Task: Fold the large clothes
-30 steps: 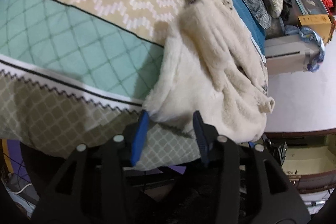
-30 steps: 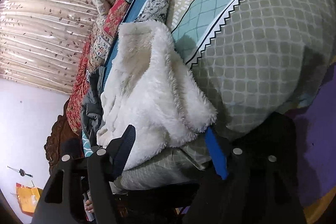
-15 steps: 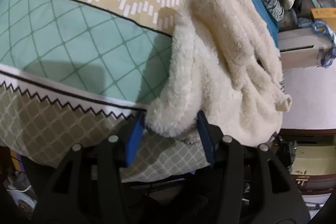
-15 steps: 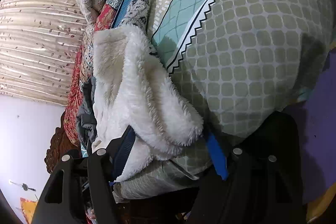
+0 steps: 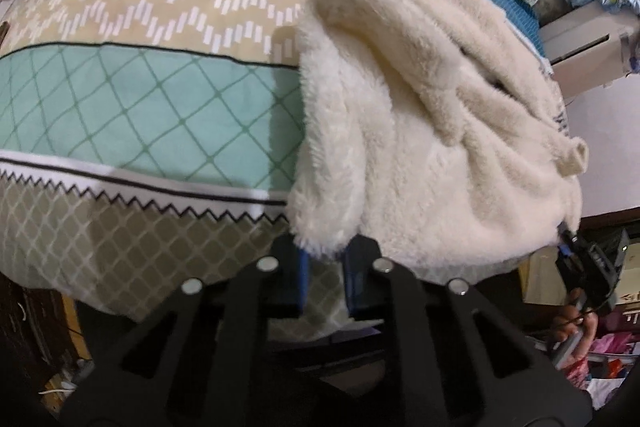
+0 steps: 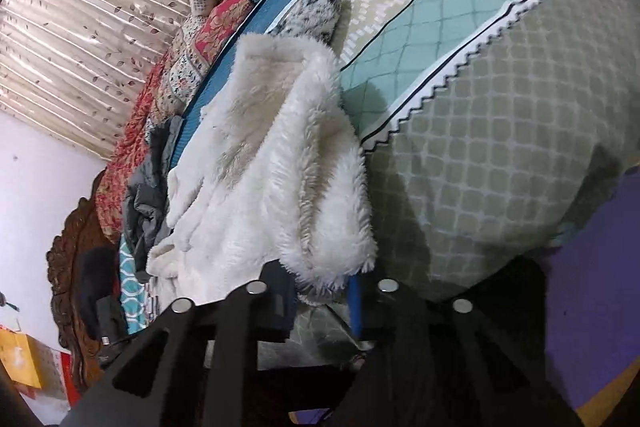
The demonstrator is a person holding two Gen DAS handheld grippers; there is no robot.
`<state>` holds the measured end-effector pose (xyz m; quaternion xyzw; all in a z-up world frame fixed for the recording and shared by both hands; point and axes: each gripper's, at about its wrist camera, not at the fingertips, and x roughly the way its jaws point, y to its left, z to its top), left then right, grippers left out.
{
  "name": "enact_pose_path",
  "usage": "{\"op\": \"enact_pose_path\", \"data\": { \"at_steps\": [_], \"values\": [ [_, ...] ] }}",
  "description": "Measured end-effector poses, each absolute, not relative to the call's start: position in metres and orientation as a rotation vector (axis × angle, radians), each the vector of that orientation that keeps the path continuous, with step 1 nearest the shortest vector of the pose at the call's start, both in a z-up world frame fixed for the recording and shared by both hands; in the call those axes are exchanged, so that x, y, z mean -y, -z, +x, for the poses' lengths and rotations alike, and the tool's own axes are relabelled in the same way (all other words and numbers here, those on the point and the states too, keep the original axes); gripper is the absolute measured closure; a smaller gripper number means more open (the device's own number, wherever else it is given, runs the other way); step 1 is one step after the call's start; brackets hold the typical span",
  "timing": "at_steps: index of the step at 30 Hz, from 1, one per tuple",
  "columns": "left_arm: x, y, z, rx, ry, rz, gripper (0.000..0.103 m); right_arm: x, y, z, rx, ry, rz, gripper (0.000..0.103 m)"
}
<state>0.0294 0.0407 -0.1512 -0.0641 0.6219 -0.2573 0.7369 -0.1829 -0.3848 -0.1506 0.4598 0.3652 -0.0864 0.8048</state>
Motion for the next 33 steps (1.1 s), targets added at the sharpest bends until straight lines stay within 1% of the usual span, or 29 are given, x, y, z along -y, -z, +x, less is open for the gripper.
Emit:
{"op": "enact_pose_path", "data": {
  "at_steps": [4, 8, 10, 13, 14, 16, 17, 18, 19, 20, 21, 22, 23, 24, 26, 27, 29, 33],
  "values": [
    [-0.056, 0.139, 0.028, -1.355, 0.592, -0.175, 0.093, 0.385, 0.144, -0.194, -0.795, 0.202, 0.921, 0.024],
    [-0.054, 0.162, 0.028, -1.414, 0.535, -0.122, 0.093, 0.384, 0.181, -0.189, -0.903, 0.249, 0.947, 0.024],
    [-0.053, 0.176, 0.028, -1.422, 0.522, -0.106, 0.093, 0.387, 0.192, -0.191, -0.891, 0.245, 0.96, 0.024],
    [-0.051, 0.173, 0.028, -1.409, 0.524, -0.079, 0.093, 0.387, 0.19, -0.191, -0.885, 0.241, 0.945, 0.024],
    [-0.05, 0.172, 0.028, -1.406, 0.526, -0.064, 0.091, 0.388, 0.189, -0.192, -0.883, 0.231, 0.936, 0.024],
    [-0.05, 0.168, 0.028, -1.404, 0.537, -0.063, 0.09, 0.391, 0.184, -0.197, -0.855, 0.212, 0.944, 0.028],
    [-0.052, 0.162, 0.029, -1.394, 0.548, -0.064, 0.088, 0.393, 0.178, -0.201, -0.833, 0.212, 0.946, 0.035],
    [-0.054, 0.156, 0.029, -1.378, 0.549, -0.058, 0.086, 0.394, 0.172, -0.206, -0.811, 0.21, 0.939, 0.039],
    [-0.055, 0.149, 0.03, -1.353, 0.546, -0.048, 0.085, 0.394, 0.166, -0.21, -0.787, 0.206, 0.927, 0.041],
    [-0.06, 0.14, 0.031, -1.309, 0.54, -0.029, 0.08, 0.397, 0.156, -0.215, -0.759, 0.199, 0.896, 0.046],
    [-0.063, 0.133, 0.032, -1.274, 0.528, -0.012, 0.071, 0.4, 0.149, -0.217, -0.742, 0.21, 0.867, 0.051],
    [-0.067, 0.127, 0.034, -1.237, 0.509, 0.005, 0.065, 0.403, 0.143, -0.22, -0.723, 0.23, 0.84, 0.053],
    [-0.072, 0.121, 0.039, -1.193, 0.481, 0.02, 0.049, 0.41, 0.134, -0.223, -0.693, 0.258, 0.804, 0.059],
    [-0.073, 0.117, 0.043, -1.173, 0.475, 0.022, 0.045, 0.413, 0.129, -0.222, -0.679, 0.269, 0.785, 0.064],
    [-0.069, 0.113, 0.056, -1.146, 0.503, 0.023, 0.043, 0.422, 0.12, -0.213, -0.653, 0.268, 0.748, 0.068],
    [-0.064, 0.112, 0.062, -1.138, 0.518, 0.031, 0.04, 0.425, 0.117, -0.204, -0.641, 0.252, 0.734, 0.071],
    [-0.05, 0.116, 0.08, -1.121, 0.539, 0.051, 0.039, 0.427, 0.116, -0.178, -0.65, 0.227, 0.689, 0.073],
    [-0.014, 0.127, 0.104, -1.146, 0.591, 0.053, 0.039, 0.43, 0.127, -0.127, -0.706, 0.173, 0.636, 0.073]
  ]
}}
